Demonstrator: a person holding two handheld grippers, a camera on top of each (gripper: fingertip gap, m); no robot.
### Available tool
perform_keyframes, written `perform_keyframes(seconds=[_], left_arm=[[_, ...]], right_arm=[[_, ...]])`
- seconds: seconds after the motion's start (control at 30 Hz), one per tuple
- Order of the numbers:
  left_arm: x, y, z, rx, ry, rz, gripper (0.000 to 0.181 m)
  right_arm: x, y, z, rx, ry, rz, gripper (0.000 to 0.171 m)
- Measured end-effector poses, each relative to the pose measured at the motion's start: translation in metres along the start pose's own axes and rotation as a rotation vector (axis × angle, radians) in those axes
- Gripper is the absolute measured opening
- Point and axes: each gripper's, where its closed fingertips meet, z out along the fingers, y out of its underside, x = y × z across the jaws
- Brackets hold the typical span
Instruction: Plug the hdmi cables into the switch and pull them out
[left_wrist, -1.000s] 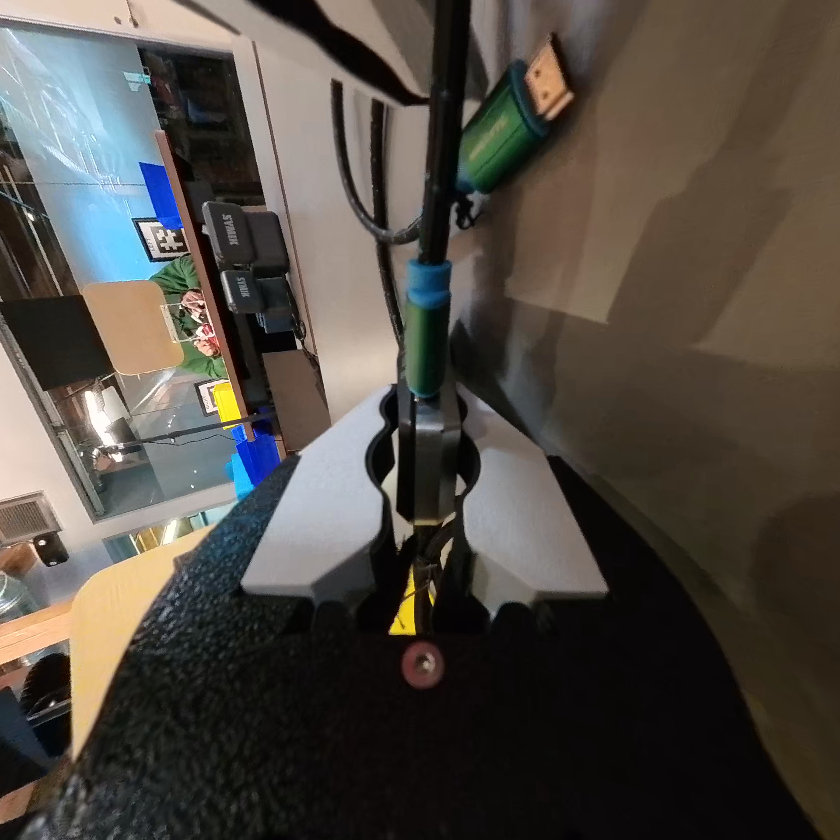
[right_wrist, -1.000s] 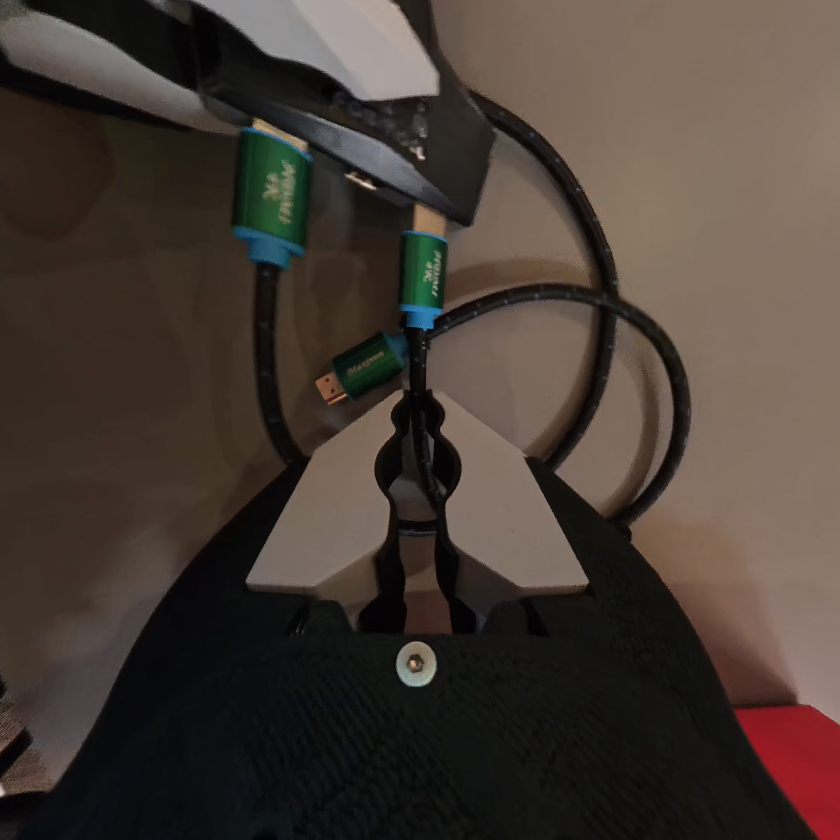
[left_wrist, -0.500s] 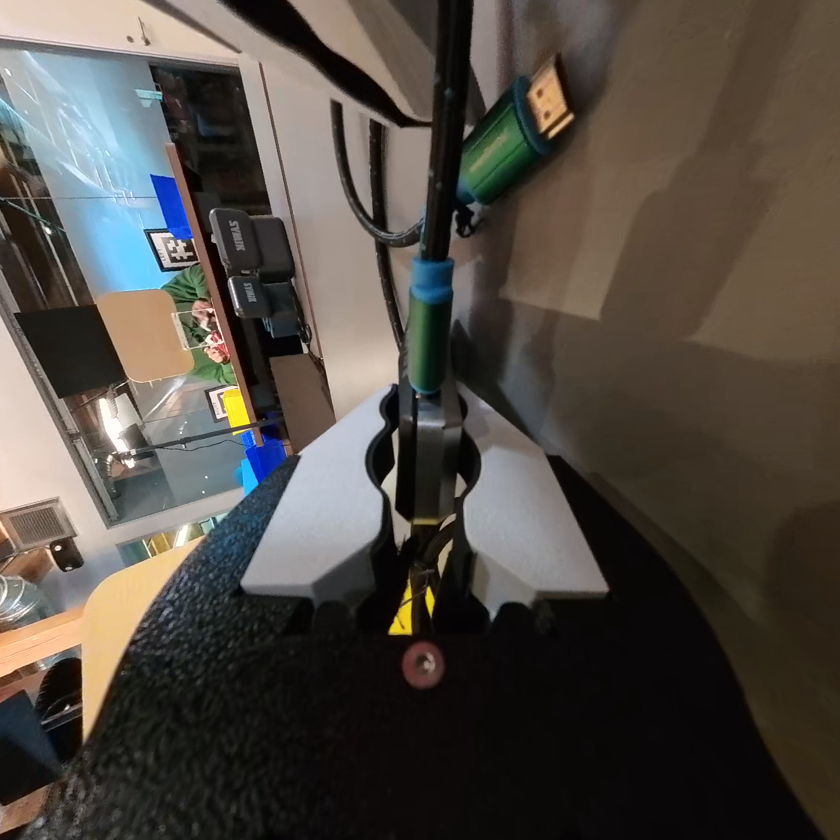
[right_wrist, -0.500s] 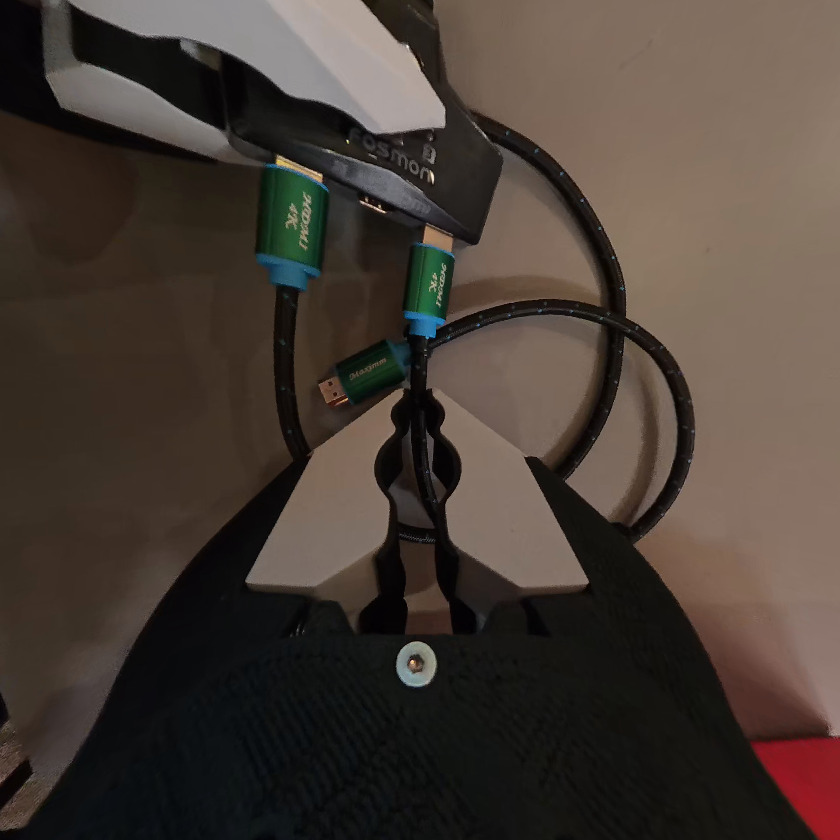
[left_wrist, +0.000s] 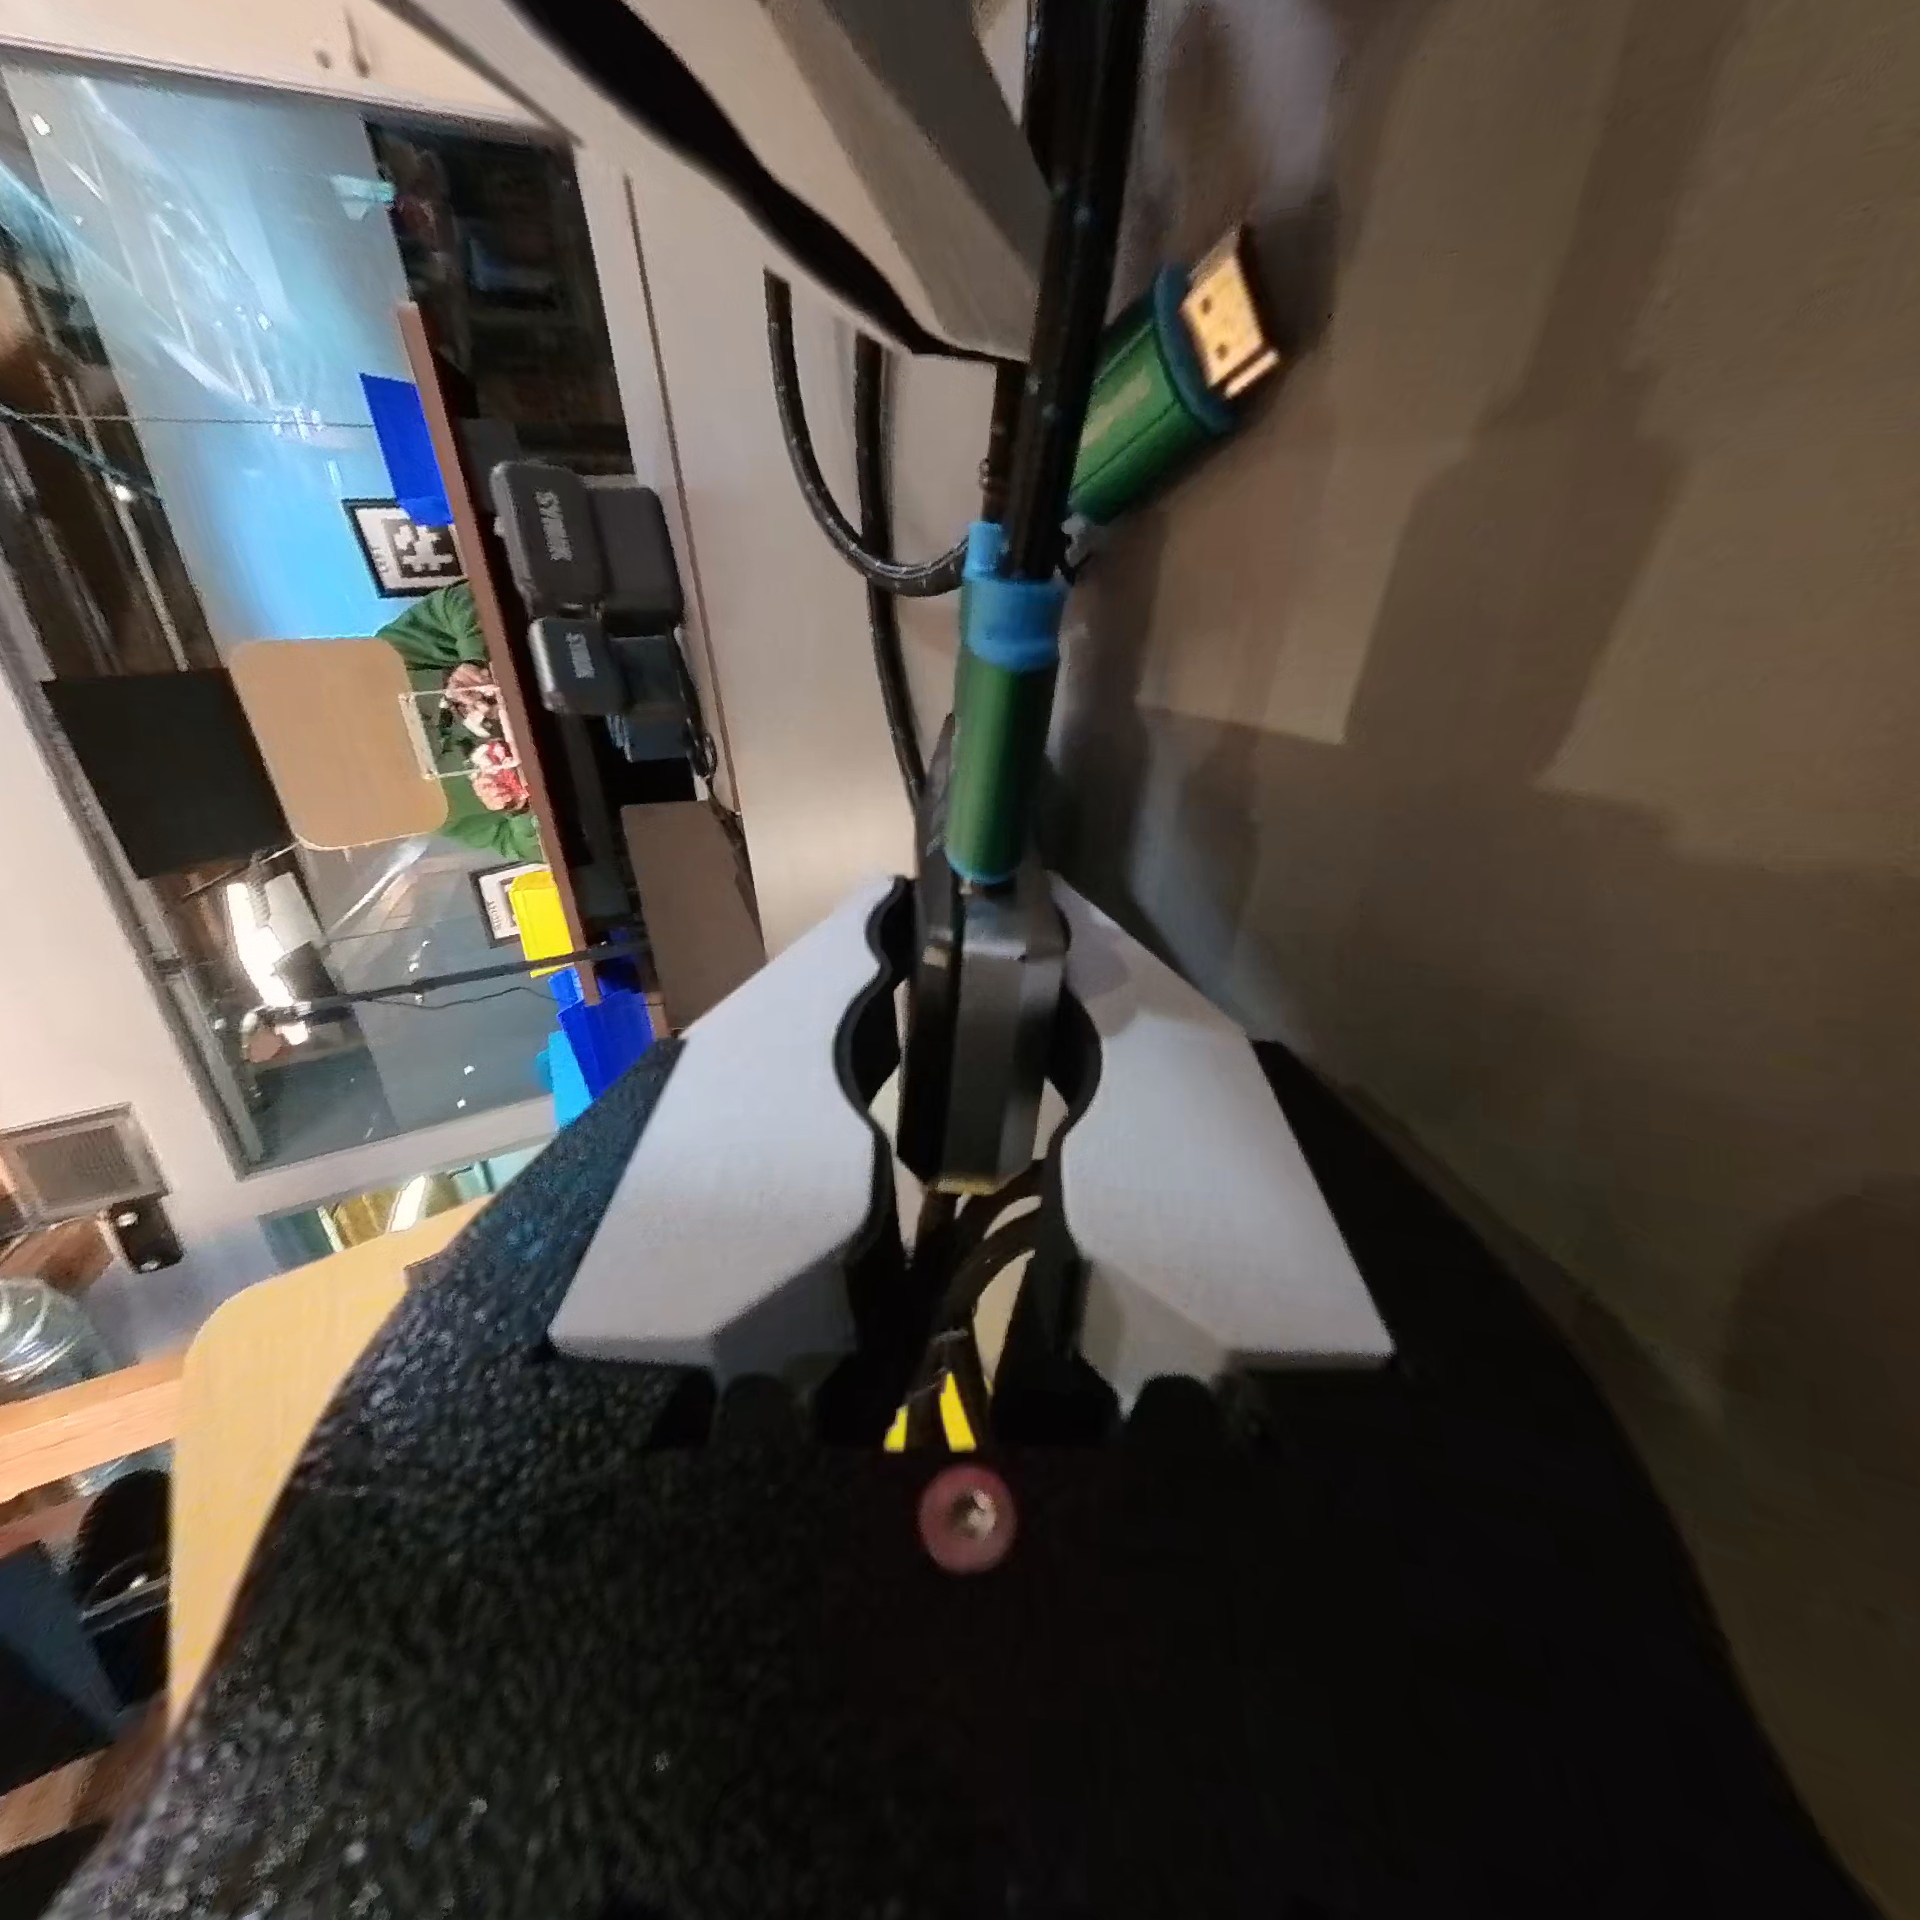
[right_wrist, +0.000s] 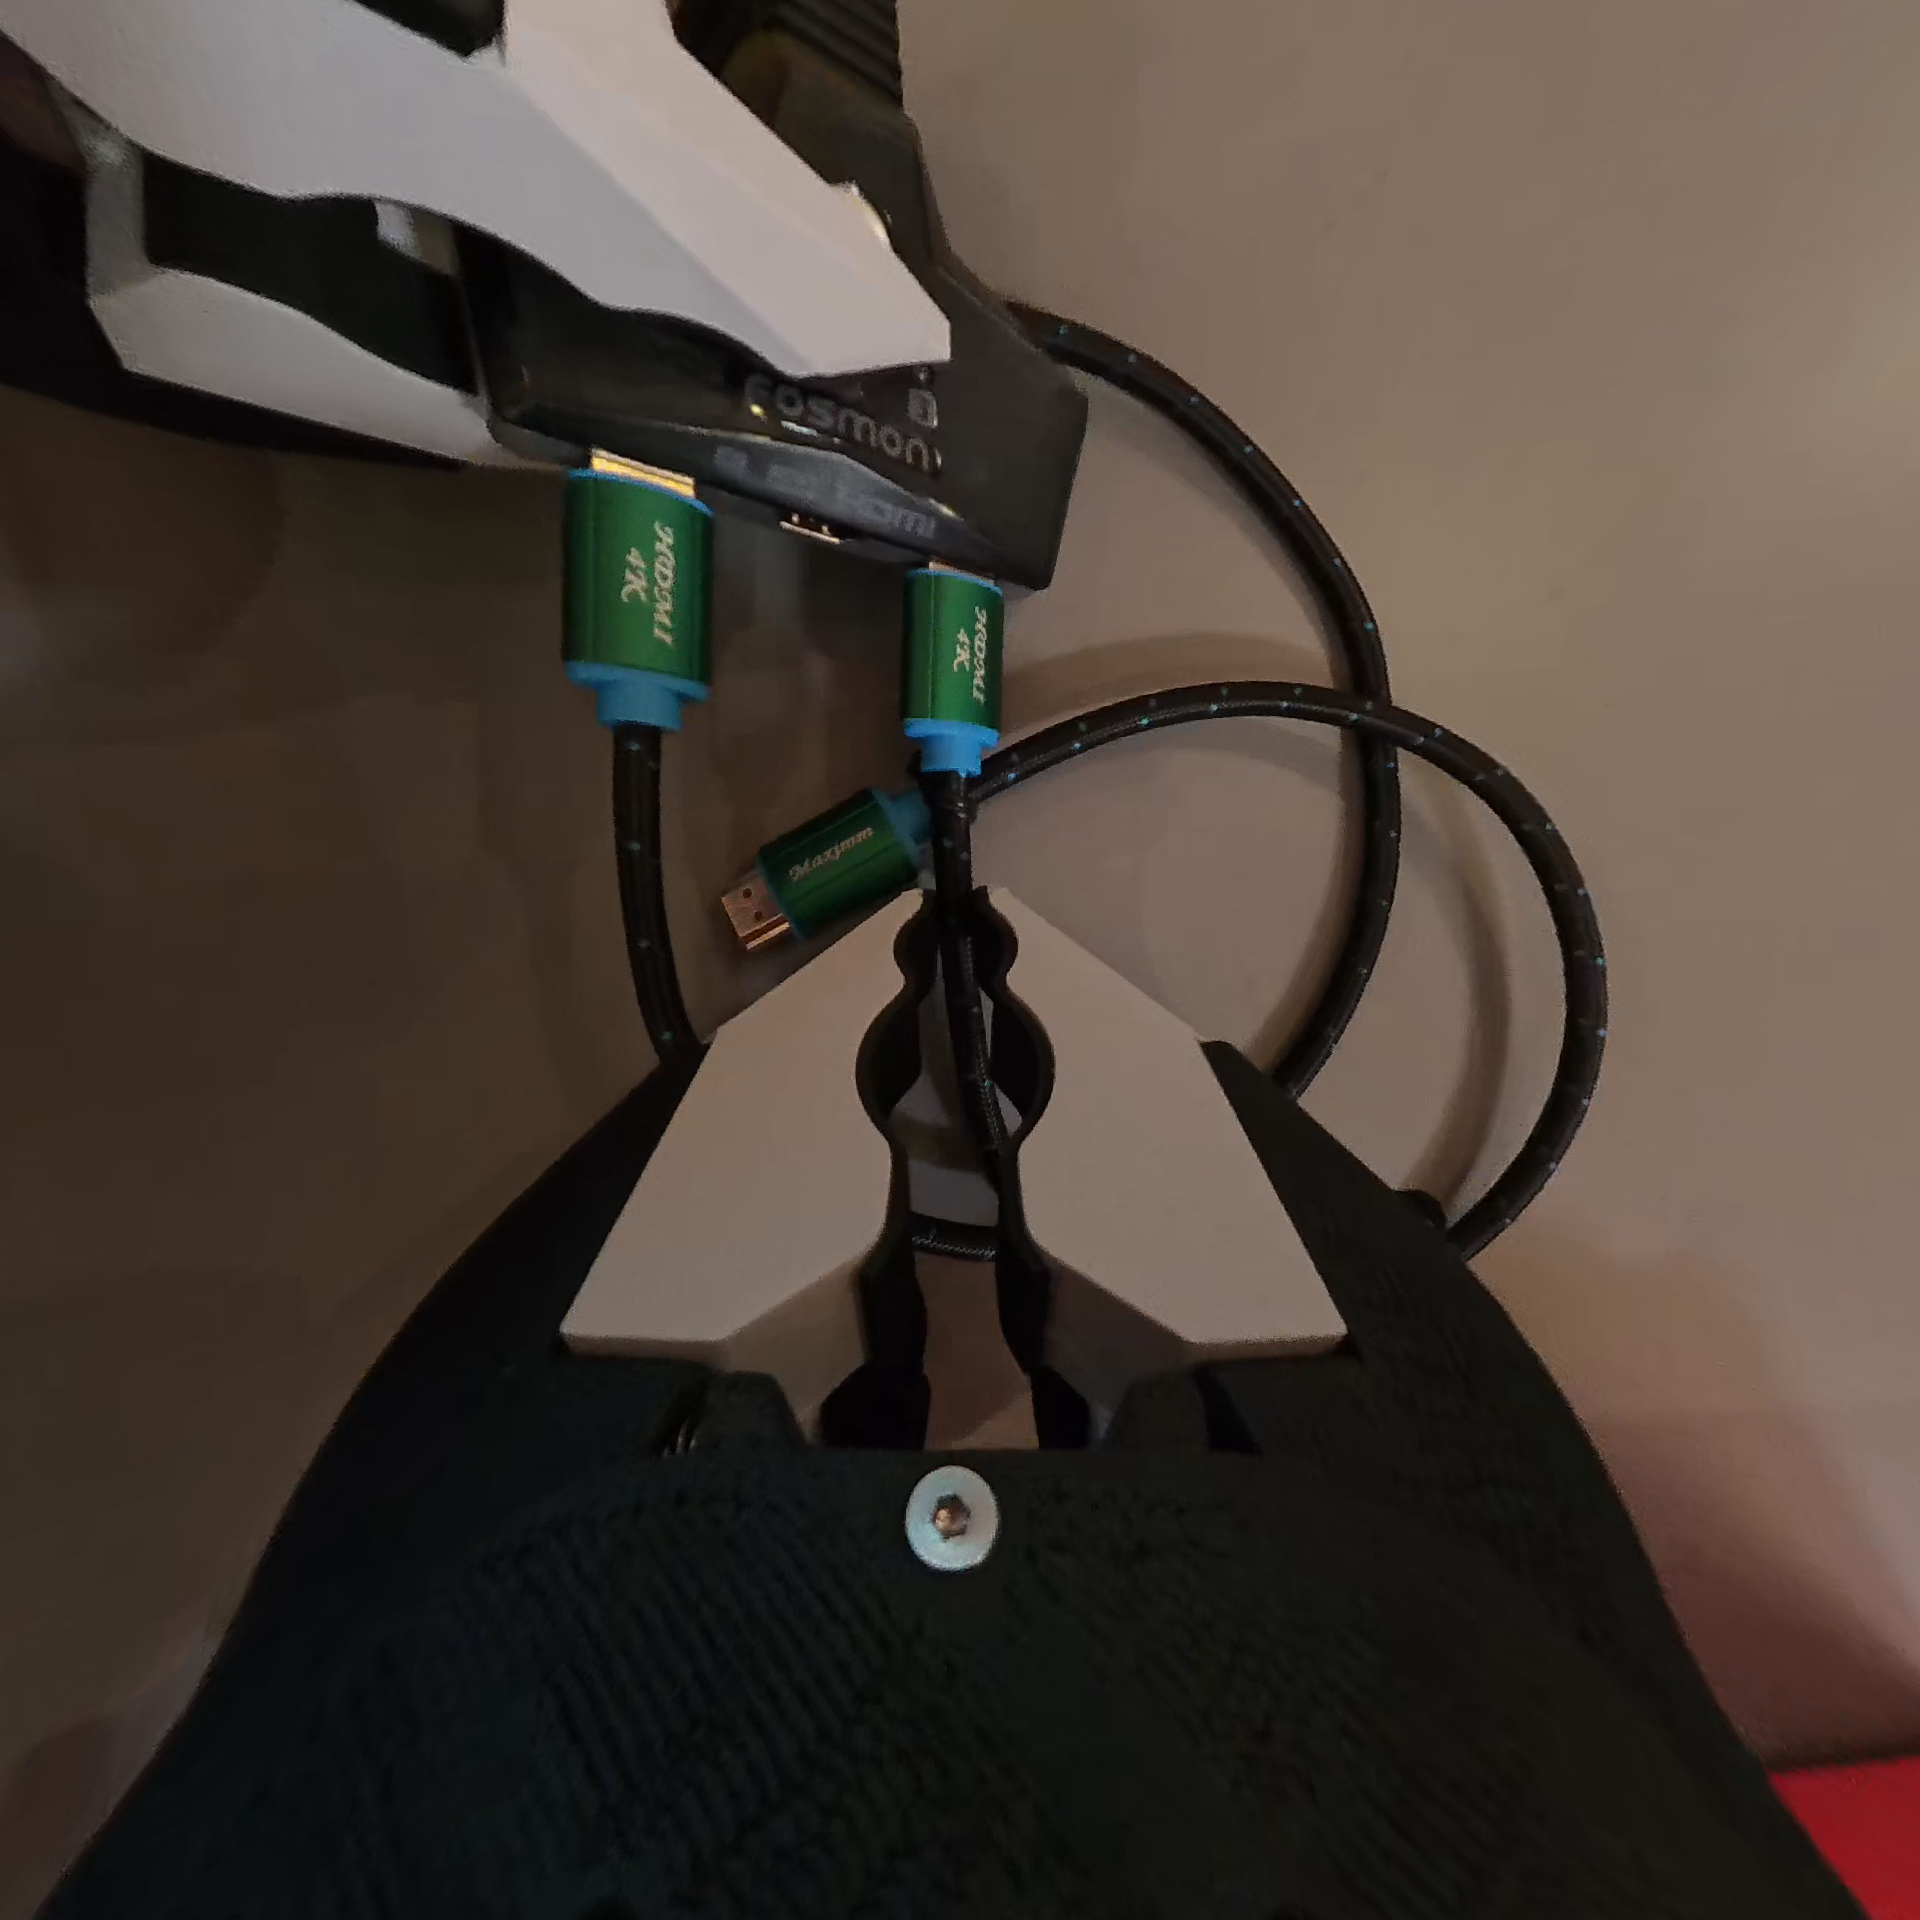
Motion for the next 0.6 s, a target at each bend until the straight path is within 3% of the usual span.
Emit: perform_keyframes(seconds=[0.03, 0.3, 0.5, 0.6], left_arm=[[0.0, 0.0, 0.001, -0.003, -0.019, 0.011, 0.019], [-0.005, 0.001, 0.006, 0.085, -0.047, -0.087, 0.019], [-0.008, -0.002, 0.008, 0.131, -0.064, -0.137, 0.02], [-0.009, -0.003, 0.007, 0.175, -0.055, -0.189, 0.02]], right_arm=[[0.001, 0.001, 0.0, -0.001, 0.012, -0.004, 0.004], [0.019, -0.024, -0.058, 0.212, 0.282, -0.085, 0.056], [-0.01, -0.053, -0.108, 0.43, 0.592, -0.331, 0.056], [-0.039, -0.062, -0.089, 0.486, 0.579, -0.384, 0.056]])
